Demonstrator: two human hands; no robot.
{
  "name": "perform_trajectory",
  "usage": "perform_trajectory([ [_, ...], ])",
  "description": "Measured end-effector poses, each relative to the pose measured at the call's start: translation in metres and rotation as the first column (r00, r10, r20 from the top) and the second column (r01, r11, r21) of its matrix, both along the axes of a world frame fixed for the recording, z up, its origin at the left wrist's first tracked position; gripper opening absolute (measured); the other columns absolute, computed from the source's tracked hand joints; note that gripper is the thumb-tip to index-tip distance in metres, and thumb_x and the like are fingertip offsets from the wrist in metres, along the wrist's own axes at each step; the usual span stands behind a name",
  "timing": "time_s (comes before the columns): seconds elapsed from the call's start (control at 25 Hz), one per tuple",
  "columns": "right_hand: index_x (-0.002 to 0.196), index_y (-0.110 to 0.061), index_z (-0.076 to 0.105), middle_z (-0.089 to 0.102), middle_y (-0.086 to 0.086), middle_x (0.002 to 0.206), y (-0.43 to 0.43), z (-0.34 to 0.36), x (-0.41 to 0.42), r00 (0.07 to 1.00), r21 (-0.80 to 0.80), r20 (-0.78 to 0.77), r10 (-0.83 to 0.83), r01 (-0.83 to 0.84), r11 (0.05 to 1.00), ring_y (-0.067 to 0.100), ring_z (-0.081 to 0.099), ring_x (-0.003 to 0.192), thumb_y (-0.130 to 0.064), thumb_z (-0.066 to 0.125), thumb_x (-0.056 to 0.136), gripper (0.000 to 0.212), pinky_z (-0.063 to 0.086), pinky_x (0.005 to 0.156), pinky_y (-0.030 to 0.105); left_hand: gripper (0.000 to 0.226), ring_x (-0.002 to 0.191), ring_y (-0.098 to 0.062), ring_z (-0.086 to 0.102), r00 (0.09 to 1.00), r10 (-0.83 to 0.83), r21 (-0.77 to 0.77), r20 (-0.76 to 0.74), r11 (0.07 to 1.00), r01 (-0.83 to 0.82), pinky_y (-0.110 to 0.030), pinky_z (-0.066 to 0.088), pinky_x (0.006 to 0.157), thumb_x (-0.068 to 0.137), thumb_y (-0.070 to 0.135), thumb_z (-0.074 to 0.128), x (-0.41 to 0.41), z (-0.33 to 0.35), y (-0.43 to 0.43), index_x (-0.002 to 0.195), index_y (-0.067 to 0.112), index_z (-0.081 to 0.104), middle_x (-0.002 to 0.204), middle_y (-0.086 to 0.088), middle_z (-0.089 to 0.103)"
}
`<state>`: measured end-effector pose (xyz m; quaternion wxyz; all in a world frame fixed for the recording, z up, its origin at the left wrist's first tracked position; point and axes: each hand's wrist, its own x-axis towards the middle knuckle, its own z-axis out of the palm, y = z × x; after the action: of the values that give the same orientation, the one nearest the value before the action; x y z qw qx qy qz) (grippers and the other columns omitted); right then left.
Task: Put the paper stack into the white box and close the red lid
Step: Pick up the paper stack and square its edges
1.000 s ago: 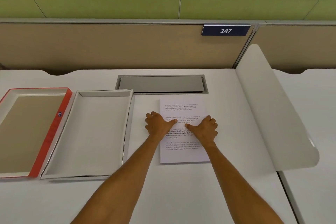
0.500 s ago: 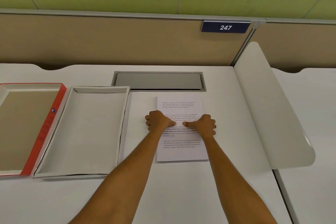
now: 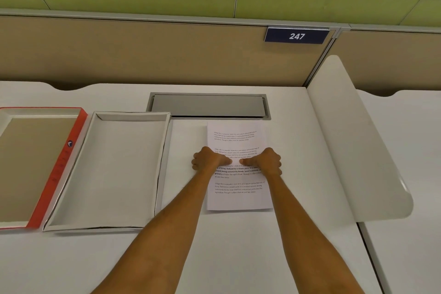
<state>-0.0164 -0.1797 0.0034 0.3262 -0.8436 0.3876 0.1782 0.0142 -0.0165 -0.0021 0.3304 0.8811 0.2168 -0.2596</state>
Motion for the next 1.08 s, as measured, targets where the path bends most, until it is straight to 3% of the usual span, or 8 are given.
perform_trajectory([
  [0.12,0.121,-0.007,0.056,0.065,0.014,0.122,0.002,-0.002,-0.004,0.993,0.032,0.115,0.033,-0.037,0.999,0.032,0.067,0.107,-0.041,0.088,0.065,0.073,0.056,0.094,0.046,0.072,0.116,-0.026,0.053,0.998,-0.028,0.031,0.056,0.999,0.026,-0.033,0.047,0.092,0.067,0.048,0.084,-0.002,0.0,-0.004,0.121,0.009,0.055,0.125,-0.012,0.058],
  [0.28,0.122,-0.006,0.052,0.065,0.014,0.121,0.005,-0.001,-0.009,0.987,0.016,0.16,-0.001,-0.002,1.0,0.032,0.067,0.107,-0.04,0.089,0.065,0.076,0.057,0.091,0.043,0.055,0.098,-0.025,0.069,0.996,-0.018,-0.1,0.09,0.995,0.027,-0.03,0.057,0.082,0.067,0.036,0.088,0.001,-0.002,0.0,0.107,0.006,0.064,0.114,-0.011,0.07],
  [0.44,0.12,-0.006,0.046,0.064,0.013,0.12,0.012,0.0,-0.011,0.981,-0.016,0.194,-0.025,0.028,0.999,0.032,0.067,0.105,-0.039,0.089,0.066,0.077,0.054,0.082,0.037,0.051,0.094,-0.027,0.071,0.993,0.01,-0.2,0.116,0.98,0.013,-0.035,0.059,0.076,0.069,0.029,0.087,-0.004,-0.005,0.004,0.108,0.005,0.066,0.114,-0.012,0.072],
  [0.6,0.117,-0.004,0.046,0.066,0.015,0.117,0.022,0.007,-0.009,0.967,-0.079,0.256,-0.017,0.039,0.996,0.033,0.069,0.102,-0.034,0.089,0.066,0.073,0.052,0.072,0.035,0.038,0.077,-0.019,0.067,0.977,0.022,-0.211,0.212,0.977,0.024,-0.023,0.051,0.054,0.072,0.028,0.085,-0.01,0.0,0.002,0.1,0.008,0.068,0.109,-0.011,0.074],
  [0.68,0.114,-0.005,0.045,0.066,0.016,0.116,0.026,0.017,-0.006,0.943,-0.088,0.326,-0.062,0.096,0.991,0.034,0.068,0.1,-0.033,0.09,0.065,0.073,0.054,0.072,0.037,0.041,0.078,-0.019,0.068,0.958,0.05,-0.213,0.282,0.977,0.011,-0.018,0.044,0.047,0.071,0.03,0.086,-0.008,0.013,0.0,0.102,0.01,0.067,0.11,-0.01,0.074],
  [0.8,0.114,-0.005,0.045,0.066,0.015,0.115,0.025,0.039,-0.003,0.845,-0.057,0.511,-0.159,0.217,0.974,0.034,0.068,0.1,-0.034,0.09,0.063,0.074,0.051,0.07,0.031,0.05,0.082,-0.017,0.069,0.882,0.116,-0.237,0.456,0.971,-0.005,-0.009,0.042,0.047,0.07,0.034,0.086,-0.003,0.04,-0.003,0.106,0.015,0.057,0.112,-0.005,0.071],
  [0.92,0.113,-0.011,0.043,0.063,0.009,0.114,0.025,0.054,-0.006,0.672,0.116,0.7,-0.244,0.23,0.966,0.026,0.066,0.098,-0.029,0.086,0.07,0.064,0.053,0.071,0.026,0.051,0.075,-0.007,0.06,0.773,0.249,-0.392,0.584,0.92,0.0,-0.001,0.042,0.042,0.071,0.034,0.084,-0.007,0.06,-0.006,0.109,0.024,0.051,0.109,0.001,0.068],
  [1.08,0.115,-0.016,0.041,0.057,-0.001,0.111,0.028,0.057,-0.02,0.499,0.314,0.798,-0.338,0.134,0.94,0.018,0.063,0.095,-0.023,0.08,0.079,0.054,0.061,0.074,0.027,0.056,0.078,-0.008,0.063,0.691,0.42,-0.58,0.589,0.815,-0.001,-0.005,0.051,0.059,0.07,0.03,0.086,-0.022,0.061,-0.007,0.116,0.029,0.053,0.102,0.013,0.061],
])
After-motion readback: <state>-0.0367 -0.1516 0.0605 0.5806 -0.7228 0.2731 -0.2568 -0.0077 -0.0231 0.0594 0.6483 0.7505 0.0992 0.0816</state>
